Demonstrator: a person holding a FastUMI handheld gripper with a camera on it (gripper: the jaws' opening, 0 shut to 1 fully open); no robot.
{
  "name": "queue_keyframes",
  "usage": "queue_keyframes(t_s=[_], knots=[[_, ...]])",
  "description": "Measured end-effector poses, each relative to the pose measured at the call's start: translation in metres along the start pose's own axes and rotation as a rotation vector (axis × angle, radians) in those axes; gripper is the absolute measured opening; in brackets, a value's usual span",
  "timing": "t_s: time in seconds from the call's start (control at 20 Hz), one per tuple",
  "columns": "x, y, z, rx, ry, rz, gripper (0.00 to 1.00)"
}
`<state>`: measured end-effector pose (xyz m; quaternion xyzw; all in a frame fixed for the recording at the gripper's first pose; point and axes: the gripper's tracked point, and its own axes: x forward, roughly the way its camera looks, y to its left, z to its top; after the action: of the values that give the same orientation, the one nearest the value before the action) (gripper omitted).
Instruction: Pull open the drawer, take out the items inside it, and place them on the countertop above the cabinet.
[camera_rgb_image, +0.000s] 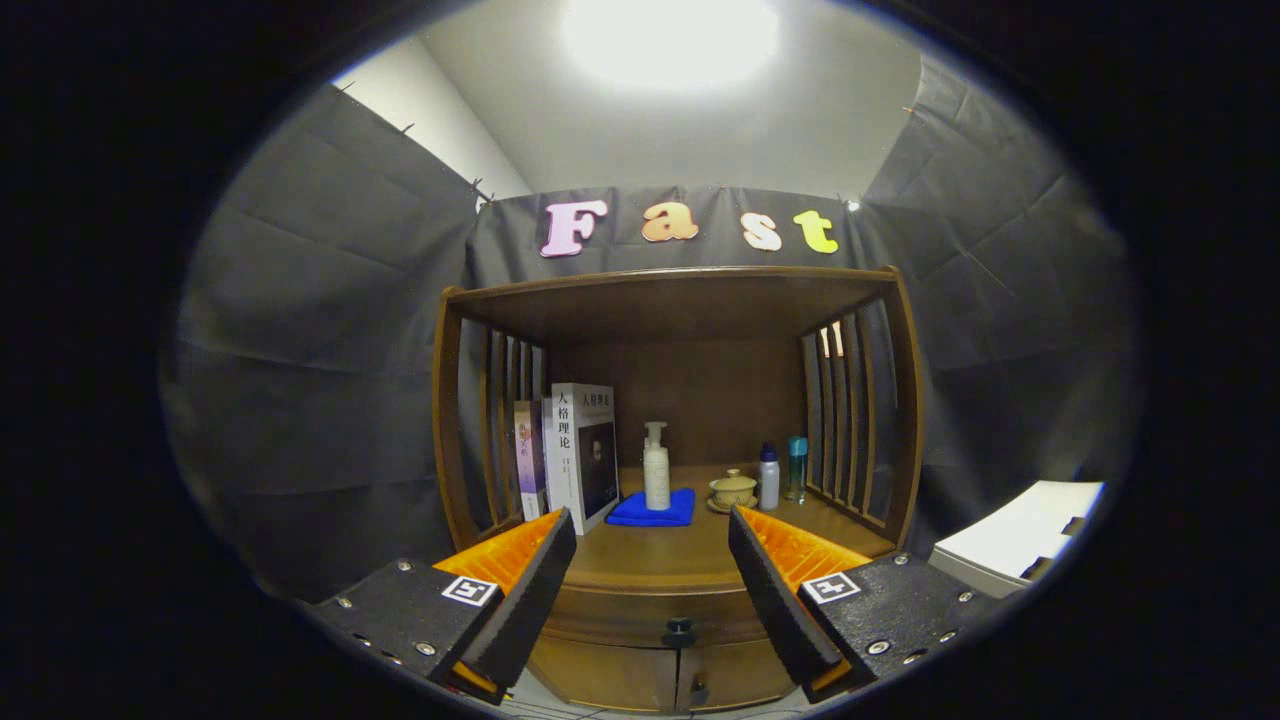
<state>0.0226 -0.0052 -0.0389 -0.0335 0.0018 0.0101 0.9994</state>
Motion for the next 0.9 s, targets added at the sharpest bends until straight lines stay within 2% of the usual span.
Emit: queue_keyframes(t_s=[0.3, 0.5, 0.9], knots=[[0.012, 0.0, -0.023, -0.104, 0.017, 0.015, 0.95], [0.021, 0.003, -0.032, -0.101, 0.013, 0.026, 0.95], [0.048, 0.029, -0.086, -0.089, 0.101, 0.064, 0.95]])
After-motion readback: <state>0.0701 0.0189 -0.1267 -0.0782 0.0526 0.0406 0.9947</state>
